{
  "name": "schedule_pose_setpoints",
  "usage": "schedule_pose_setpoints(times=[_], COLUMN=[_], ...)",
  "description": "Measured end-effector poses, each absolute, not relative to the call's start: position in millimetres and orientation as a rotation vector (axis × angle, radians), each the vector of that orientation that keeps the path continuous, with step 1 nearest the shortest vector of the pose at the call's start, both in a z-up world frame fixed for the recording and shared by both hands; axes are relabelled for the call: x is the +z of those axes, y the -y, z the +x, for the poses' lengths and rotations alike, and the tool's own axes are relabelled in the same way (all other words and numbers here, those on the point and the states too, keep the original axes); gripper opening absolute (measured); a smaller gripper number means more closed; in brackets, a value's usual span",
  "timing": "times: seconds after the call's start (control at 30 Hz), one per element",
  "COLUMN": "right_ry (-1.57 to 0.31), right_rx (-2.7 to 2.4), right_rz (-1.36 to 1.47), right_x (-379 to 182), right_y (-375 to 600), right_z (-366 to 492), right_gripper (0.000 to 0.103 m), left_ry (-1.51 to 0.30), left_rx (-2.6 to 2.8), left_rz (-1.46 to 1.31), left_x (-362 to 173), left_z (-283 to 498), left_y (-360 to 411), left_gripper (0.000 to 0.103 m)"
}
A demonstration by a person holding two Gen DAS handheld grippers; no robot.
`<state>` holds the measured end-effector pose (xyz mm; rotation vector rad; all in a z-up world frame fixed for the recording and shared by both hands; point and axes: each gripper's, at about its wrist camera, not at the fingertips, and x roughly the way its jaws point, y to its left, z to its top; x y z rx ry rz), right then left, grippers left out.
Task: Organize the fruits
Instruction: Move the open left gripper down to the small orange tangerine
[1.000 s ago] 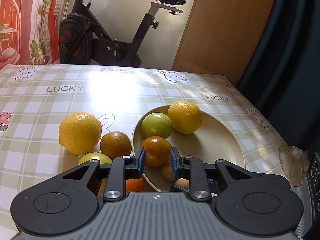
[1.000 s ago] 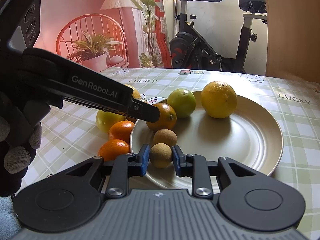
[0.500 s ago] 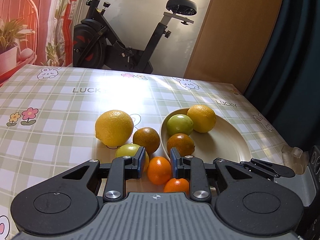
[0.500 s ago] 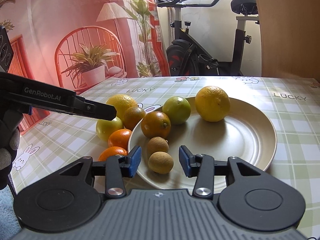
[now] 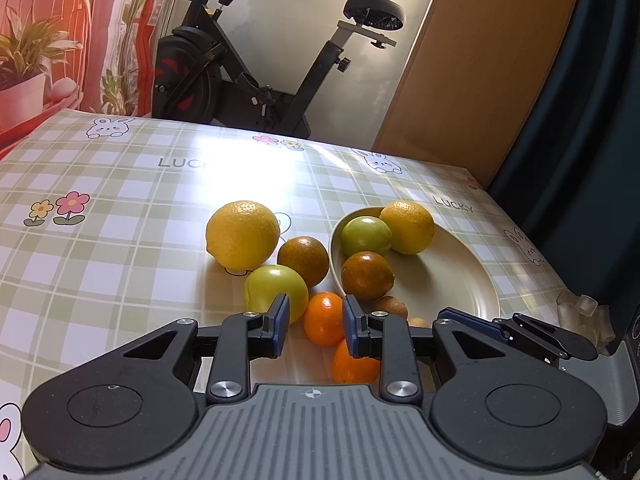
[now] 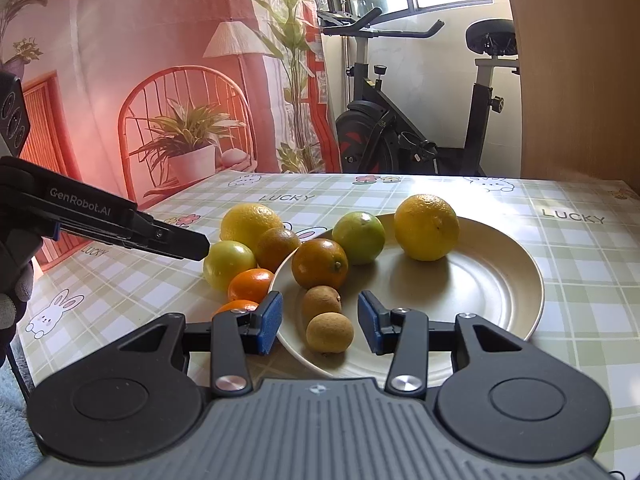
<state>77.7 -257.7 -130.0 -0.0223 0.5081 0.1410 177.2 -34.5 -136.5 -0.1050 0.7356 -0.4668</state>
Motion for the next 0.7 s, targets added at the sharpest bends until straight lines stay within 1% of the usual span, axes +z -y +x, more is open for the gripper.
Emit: schedule_pose_setpoints(times=[0.03, 0.1, 0.17, 0.53, 0.7], right_ry=[-0.504, -0.502, -0.498, -0.596, -0.669], right_rx=[0.148, 0.169, 0.188, 0.273, 0.261], right_rz=[-0.029, -0.050, -0.085, -0.165, -0.111], right_x=[-130, -129, -129, -144, -148], right_y=[256, 249, 239, 207, 214], right_z=[74, 68, 64, 74, 89], right_gripper=[0.045, 0.045, 0.045, 0.045, 0.045], left_ry=[-0.738, -0.744, -0.747, -0.770, -0.784], left_rx=[-0.470, -0.473, -0.476, -0.482, -0.501], left_rz=[-0.107, -0.114, -0.118, -0.162, -0.173], left_x=[-137, -139, -140, -146, -150], left_z=[176, 176, 176, 171, 172], left_y=[34, 33, 32, 24, 25], left_gripper=[0.032, 0.040, 0.042, 0.042, 0.042])
